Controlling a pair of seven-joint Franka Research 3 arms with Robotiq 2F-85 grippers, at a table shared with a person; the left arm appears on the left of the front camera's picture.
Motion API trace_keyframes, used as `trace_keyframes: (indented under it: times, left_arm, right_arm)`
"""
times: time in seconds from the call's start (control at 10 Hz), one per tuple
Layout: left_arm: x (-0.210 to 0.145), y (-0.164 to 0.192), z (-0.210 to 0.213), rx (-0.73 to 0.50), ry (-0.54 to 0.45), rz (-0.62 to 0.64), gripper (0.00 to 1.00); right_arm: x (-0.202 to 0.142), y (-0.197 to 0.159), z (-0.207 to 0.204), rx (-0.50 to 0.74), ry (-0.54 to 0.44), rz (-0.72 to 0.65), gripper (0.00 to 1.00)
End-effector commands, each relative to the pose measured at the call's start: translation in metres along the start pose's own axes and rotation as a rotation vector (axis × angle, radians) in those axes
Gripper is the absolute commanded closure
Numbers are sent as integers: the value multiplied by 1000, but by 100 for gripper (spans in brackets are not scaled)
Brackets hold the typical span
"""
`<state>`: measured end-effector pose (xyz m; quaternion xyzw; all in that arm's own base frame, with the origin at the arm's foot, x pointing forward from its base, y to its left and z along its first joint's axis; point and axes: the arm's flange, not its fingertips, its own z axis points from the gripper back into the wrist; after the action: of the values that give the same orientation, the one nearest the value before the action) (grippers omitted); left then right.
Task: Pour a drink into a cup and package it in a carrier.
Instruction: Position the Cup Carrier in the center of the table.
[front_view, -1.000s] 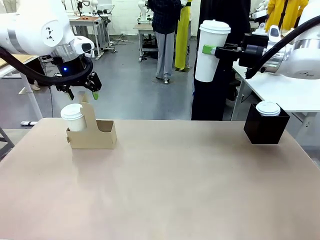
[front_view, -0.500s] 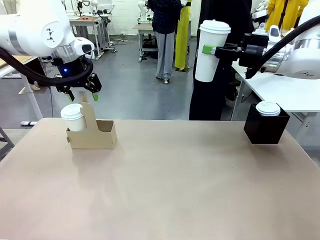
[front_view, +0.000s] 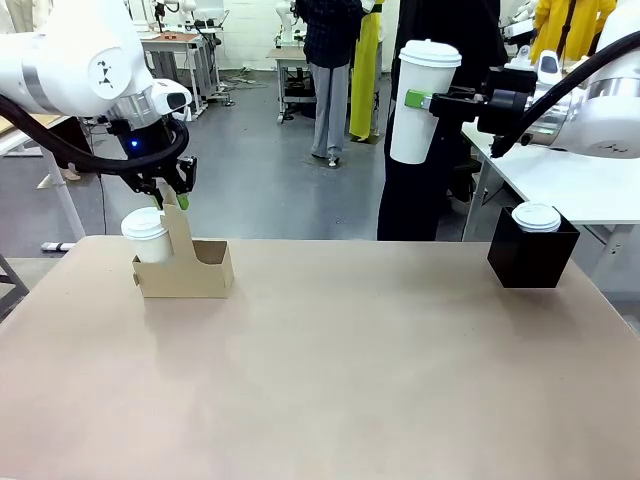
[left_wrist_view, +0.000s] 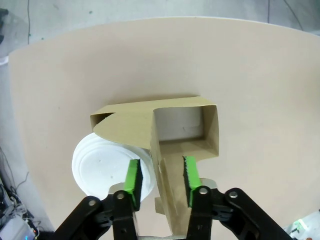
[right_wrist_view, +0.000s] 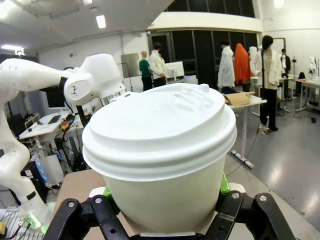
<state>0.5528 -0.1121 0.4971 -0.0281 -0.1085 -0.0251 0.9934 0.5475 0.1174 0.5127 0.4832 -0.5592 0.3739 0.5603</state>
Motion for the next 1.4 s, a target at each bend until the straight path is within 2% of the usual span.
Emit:
trace_keyframes:
  times: [0.0, 0.4, 0.5, 0.8, 0.9, 1.1, 1.3]
  left_arm:
    - [5, -1, 2, -17, 17, 25, 100]
    - [7, -1, 1, -25, 42, 78, 100]
    - [1, 0, -1, -7, 13, 11, 100]
    - [1, 0, -1, -7, 13, 11, 100]
    - [1, -1, -1, -7, 19, 23, 96]
    - [-15, -8, 21, 21, -26, 36, 98]
    - [-32, -33, 59, 40, -88, 54, 98]
  right_arm:
    - [3, 3, -1, -5, -27, 18, 19]
    - [3, 3, -1, -5, -27, 18, 19]
    - [3, 3, -1, -5, -27, 18, 19]
    - [3, 3, -1, -5, -27, 18, 19]
    - [3, 3, -1, -5, -27, 18, 19]
    - [3, 3, -1, -5, -27, 18, 19]
    - [3, 3, -1, -5, -27, 18, 19]
